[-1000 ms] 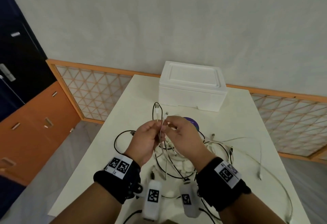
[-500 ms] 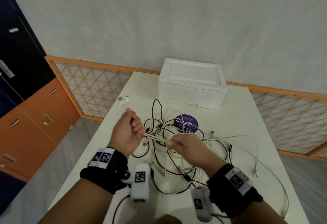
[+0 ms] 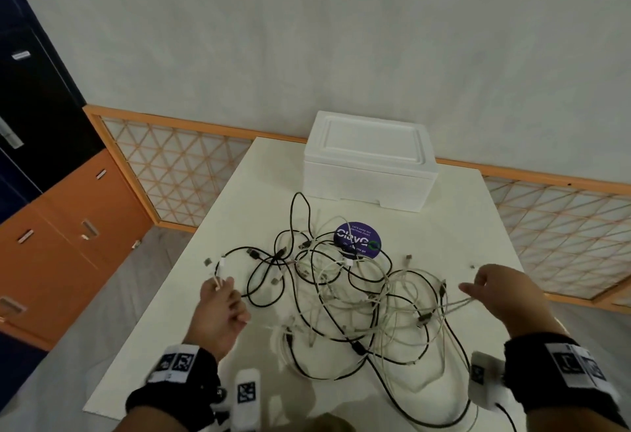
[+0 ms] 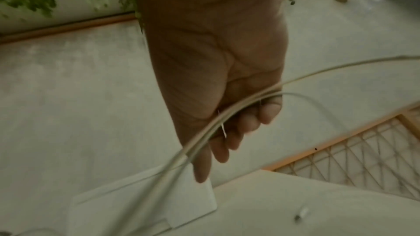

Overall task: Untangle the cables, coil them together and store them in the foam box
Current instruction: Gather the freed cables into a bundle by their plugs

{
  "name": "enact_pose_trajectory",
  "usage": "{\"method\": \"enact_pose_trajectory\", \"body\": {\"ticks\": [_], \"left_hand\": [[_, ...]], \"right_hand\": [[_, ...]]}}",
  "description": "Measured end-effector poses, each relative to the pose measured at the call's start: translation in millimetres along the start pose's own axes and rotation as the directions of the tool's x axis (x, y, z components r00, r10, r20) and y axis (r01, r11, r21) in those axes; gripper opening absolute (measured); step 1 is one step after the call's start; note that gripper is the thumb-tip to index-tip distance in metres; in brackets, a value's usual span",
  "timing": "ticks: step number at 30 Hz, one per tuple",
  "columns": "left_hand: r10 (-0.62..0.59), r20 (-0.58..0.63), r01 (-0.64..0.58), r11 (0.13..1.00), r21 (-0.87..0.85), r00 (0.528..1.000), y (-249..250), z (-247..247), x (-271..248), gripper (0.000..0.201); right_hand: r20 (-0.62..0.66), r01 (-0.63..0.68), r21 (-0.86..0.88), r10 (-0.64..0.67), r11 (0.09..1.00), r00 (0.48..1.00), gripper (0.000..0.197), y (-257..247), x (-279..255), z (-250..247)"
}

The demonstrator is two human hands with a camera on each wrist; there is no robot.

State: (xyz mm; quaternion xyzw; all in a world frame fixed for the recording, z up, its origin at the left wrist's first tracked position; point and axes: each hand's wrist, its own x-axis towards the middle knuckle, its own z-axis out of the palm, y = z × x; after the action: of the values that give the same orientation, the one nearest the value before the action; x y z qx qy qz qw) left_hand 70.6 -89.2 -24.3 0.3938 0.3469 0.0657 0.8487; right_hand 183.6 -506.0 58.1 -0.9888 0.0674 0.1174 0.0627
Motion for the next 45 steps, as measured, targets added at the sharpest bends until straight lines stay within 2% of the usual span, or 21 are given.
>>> {"method": "enact_pose_trajectory", "body": {"ticks": [2,5,9,10,12,14,16,19,22,25,27,29,30,31,33,34,35,37,39,42,45], "left_hand": [[-0.022,0.032,0.021,1.000,0.017,0.999,-9,14,-5,0.030],[-0.083,0.048,0.084,0.997,-0.002,0.995,-11,30,-7,0.034],[-0.148,0.045,0.147,0.988,0.044,0.988,-6,50,-7,0.038],[-0.149,0.048,0.145,0.986,0.077,0.988,-4,55,-7,0.039],[-0.130,0.064,0.119,0.981,0.154,0.989,0,62,-8,0.042],[-0.095,0.099,0.070,0.970,0.233,0.990,5,66,-8,0.043],[-0.049,0.123,0.008,0.949,0.316,0.991,10,68,-8,0.041],[0.032,0.133,-0.084,0.909,0.409,0.991,14,74,-9,0.029],[0.086,0.222,-0.179,0.877,0.446,0.971,18,96,-11,0.017],[0.150,0.392,-0.352,0.781,0.516,0.908,24,132,-19,0.011],[0.150,0.535,-0.475,0.691,0.544,0.831,27,155,-28,0.014],[0.168,0.609,-0.565,0.615,0.550,0.776,30,173,-37,0.008],[0.203,0.614,-0.594,0.595,0.541,0.763,31,178,-41,0.013],[0.246,0.603,-0.608,0.602,0.519,0.759,33,181,-44,0.020],[0.302,0.560,-0.578,0.699,0.420,0.772,36,184,-46,0.028],[0.305,0.547,-0.551,0.750,0.366,0.779,37,185,-45,0.031],[0.304,0.533,-0.525,0.784,0.331,0.790,38,185,-45,0.033],[0.322,0.501,-0.508,0.810,0.295,0.804,43,184,-43,0.036],[0.352,0.460,-0.512,0.809,0.288,0.815,53,180,-37,0.041],[0.428,0.405,-0.564,0.762,0.319,0.808,73,170,-28,0.049],[0.477,0.342,-0.567,0.787,0.244,0.809,88,163,-24,0.056]], "right_hand": [[-0.079,0.026,0.001,-0.026,1.000,0.997,0.020,-13,2,8],[-0.160,0.280,0.136,-0.258,0.950,0.953,0.020,-62,10,19],[0.012,0.544,0.081,-0.547,0.835,0.837,0.038,-147,28,58],[0.068,0.573,0.044,-0.575,0.818,0.815,0.044,-158,34,71],[0.154,0.581,-0.073,-0.567,0.811,0.810,0.047,-170,44,91],[0.163,0.575,-0.195,-0.551,0.795,0.818,0.033,-174,48,97],[0.141,0.580,-0.223,-0.563,0.784,0.815,0.020,-175,50,91],[0.115,0.600,-0.015,-0.594,0.800,0.796,0.017,-170,56,63],[0.073,0.644,0.147,-0.657,0.751,0.750,0.017,-174,42,10],[-0.101,0.699,0.207,-0.696,0.685,0.711,0.012,-181,14,-37],[-0.203,0.729,0.276,-0.703,0.627,0.682,0.009,-183,-4,-56],[-0.260,0.706,0.466,-0.680,0.533,0.685,0.016,-183,-16,-67],[-0.284,0.668,0.585,-0.656,0.459,0.699,0.027,-182,-19,-68],[-0.304,0.615,0.694,-0.623,0.374,0.721,0.041,-181,-22,-69],[-0.285,0.491,0.832,-0.562,0.256,0.776,0.062,-177,-20,-60],[-0.231,0.441,0.860,-0.573,0.258,0.786,0.066,-176,-18,-51],[-0.149,0.413,0.857,-0.620,0.307,0.770,0.065,-175,-17,-42],[0.004,0.491,0.735,-0.727,0.468,0.687,0.039,-175,-17,-23],[0.045,0.626,0.521,-0.751,0.581,0.659,0.011,-173,-16,-6],[0.048,0.639,0.331,-0.689,0.695,0.724,0.012,-160,-5,12],[0.058,0.576,0.251,-0.607,0.778,0.793,0.014,-146,8,17]]}}
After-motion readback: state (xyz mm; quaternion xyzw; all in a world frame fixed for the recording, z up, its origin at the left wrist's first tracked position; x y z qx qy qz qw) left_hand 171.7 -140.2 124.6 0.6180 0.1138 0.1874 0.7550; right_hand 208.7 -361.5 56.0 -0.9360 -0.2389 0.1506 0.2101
